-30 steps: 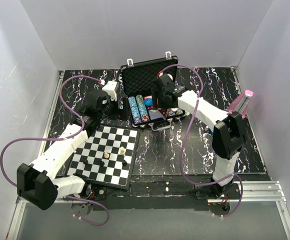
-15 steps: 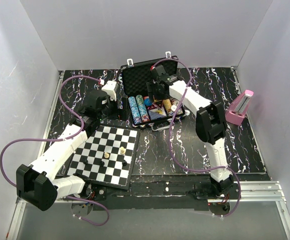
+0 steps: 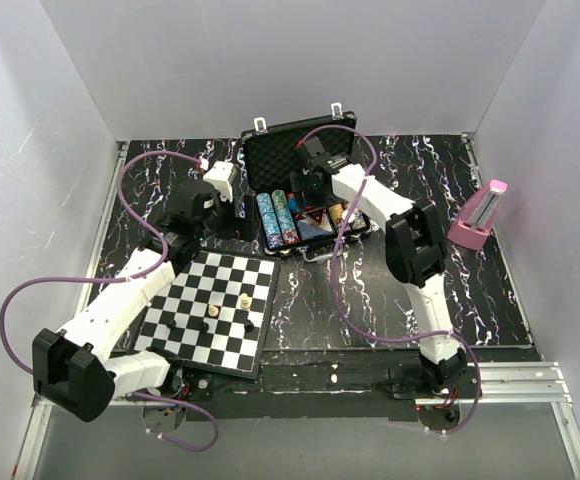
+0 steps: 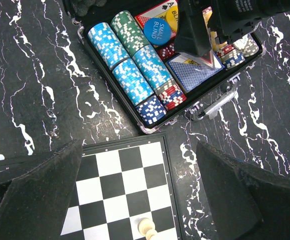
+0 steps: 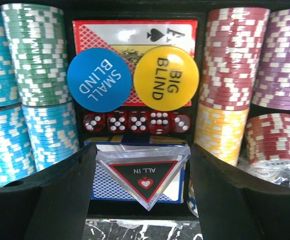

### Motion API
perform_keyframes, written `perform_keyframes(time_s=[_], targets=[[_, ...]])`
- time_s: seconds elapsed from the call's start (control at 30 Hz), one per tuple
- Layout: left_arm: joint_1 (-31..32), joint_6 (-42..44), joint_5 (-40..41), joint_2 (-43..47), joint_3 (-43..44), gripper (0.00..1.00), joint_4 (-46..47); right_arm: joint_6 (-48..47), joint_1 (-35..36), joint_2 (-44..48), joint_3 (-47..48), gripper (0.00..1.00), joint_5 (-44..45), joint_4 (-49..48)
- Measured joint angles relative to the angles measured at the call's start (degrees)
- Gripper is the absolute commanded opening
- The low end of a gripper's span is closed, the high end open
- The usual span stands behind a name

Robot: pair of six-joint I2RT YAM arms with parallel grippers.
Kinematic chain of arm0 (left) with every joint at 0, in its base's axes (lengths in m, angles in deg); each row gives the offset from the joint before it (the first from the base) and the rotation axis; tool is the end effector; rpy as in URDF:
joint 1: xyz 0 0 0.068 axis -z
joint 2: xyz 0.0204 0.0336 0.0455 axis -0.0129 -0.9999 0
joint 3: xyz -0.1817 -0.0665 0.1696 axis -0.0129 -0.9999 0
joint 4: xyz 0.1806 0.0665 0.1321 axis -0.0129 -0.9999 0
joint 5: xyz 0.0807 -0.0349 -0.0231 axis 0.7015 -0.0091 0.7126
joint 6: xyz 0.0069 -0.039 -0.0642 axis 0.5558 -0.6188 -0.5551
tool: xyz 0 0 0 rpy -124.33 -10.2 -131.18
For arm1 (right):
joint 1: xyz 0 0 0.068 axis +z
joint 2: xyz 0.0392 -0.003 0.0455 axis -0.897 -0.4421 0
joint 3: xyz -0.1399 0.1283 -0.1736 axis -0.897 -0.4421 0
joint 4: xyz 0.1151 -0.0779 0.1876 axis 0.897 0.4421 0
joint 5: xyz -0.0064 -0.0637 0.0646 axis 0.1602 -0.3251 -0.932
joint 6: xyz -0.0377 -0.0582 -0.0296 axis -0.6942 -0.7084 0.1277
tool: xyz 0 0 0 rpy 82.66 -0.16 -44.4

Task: Pack up texas hold em set

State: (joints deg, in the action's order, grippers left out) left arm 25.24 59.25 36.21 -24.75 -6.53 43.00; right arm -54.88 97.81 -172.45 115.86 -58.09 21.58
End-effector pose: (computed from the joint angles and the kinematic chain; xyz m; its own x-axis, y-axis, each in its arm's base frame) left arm 0.2371 -0.1174 0.2881 -0.5719 0.0478 -0.8189 0.3465 0.9190 -0.1883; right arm 0.3966 0.2529 0.1971 -0.7912 -0.2226 -0.5696 -0.2614 0.9651 -0.0141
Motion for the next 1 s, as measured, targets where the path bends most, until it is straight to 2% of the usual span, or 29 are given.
perform_keyframes(time_s=[0.2,0.43,0.5,0.57,0.63,0.8,1.0], targets=[[0.00,0.00,0.00,0.00,0.00,0.98,-0.02,1.53,1.42,0.00,0.00,0.52,0.17,-0.09],[0.00,0.00,0.00,0.07,0.00,0.98,-0.02,2.97,1.86,-0.31,0.00,0.57,0.50,-0.09],[0.00,0.00,0.00,0.15,0.00,0.98,-0.02,3.13,1.86,-0.72,0.00,0.62,0.61,-0.09],[0.00,0.00,0.02,0.24,0.00,0.98,0.00,3.26,1.86,-1.29,0.00,0.73,0.61,-0.07],[0.00,0.00,0.00,0.26,0.00,0.98,-0.02,3.43,1.86,-1.88,0.02,0.79,0.59,-0.07],[0.00,0.02,0.02,0.26,0.00,0.98,-0.02,3.48,1.86,-2.23,0.20,0.87,0.72,-0.09],[0.00,0.02,0.02,0.33,0.00,0.98,-0.02,3.37,1.88,-2.23,0.90,0.89,0.76,0.11]])
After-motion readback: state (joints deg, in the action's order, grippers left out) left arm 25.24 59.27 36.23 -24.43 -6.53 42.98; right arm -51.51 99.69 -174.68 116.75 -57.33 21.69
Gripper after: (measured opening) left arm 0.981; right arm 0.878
